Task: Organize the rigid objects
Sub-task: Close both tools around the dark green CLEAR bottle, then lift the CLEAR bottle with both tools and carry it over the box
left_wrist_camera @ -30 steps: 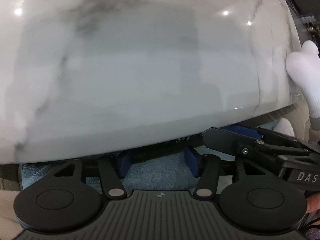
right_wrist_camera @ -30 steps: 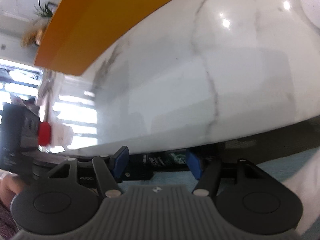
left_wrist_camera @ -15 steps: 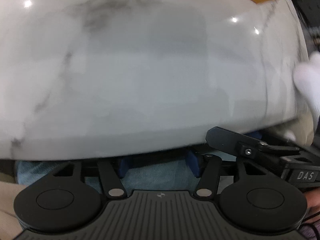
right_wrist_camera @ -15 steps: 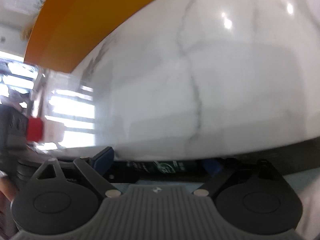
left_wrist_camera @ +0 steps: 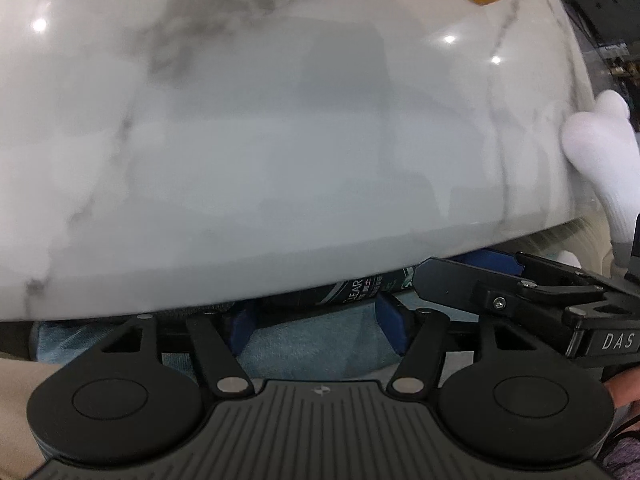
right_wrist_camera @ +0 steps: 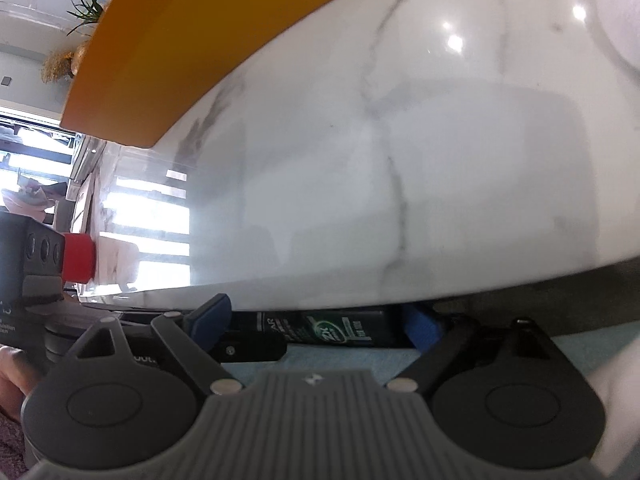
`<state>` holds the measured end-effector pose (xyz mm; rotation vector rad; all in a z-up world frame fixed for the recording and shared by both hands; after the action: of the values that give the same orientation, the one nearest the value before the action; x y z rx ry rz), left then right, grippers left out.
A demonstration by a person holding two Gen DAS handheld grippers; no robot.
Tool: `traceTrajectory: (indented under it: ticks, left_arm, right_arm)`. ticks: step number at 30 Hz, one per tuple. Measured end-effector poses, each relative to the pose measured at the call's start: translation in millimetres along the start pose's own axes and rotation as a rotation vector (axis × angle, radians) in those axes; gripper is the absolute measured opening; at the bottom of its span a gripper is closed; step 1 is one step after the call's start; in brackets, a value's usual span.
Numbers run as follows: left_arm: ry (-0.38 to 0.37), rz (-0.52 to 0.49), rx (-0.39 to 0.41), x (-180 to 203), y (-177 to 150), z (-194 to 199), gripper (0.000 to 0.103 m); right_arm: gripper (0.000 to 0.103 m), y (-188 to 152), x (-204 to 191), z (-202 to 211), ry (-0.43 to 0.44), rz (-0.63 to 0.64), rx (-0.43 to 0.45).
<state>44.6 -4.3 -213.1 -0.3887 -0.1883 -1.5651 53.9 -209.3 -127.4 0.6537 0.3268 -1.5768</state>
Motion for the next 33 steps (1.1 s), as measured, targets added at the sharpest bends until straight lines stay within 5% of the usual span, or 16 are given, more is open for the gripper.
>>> traceTrajectory:
  ticks: [21, 33]
  left_arm:
    - [-0.003, -0.073, 0.040, 34.1, 14.2, 34.9, 0.071]
    - [-0.028, -0.101, 0.149, 54.9, 12.7, 69.6, 0.071]
  right_arm:
    - [0.084, -7.3, -28.9, 26.8, -0.042, 0.049, -0.004]
    - [0.084, -10.3, -42.8, 51.6, -0.026, 0.033, 0.010]
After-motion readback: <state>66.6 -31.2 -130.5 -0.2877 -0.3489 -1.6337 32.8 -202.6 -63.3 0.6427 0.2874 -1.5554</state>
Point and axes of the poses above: each gripper's, at about its wrist camera, not at the fingertips, and z roughly against the way its jaws point, x to its right, y to its top, the point moved 5 cm from there along -z, roughly the way its jaws point, and after that the axes turned 9 degrees about z, right-handed, at the moved point
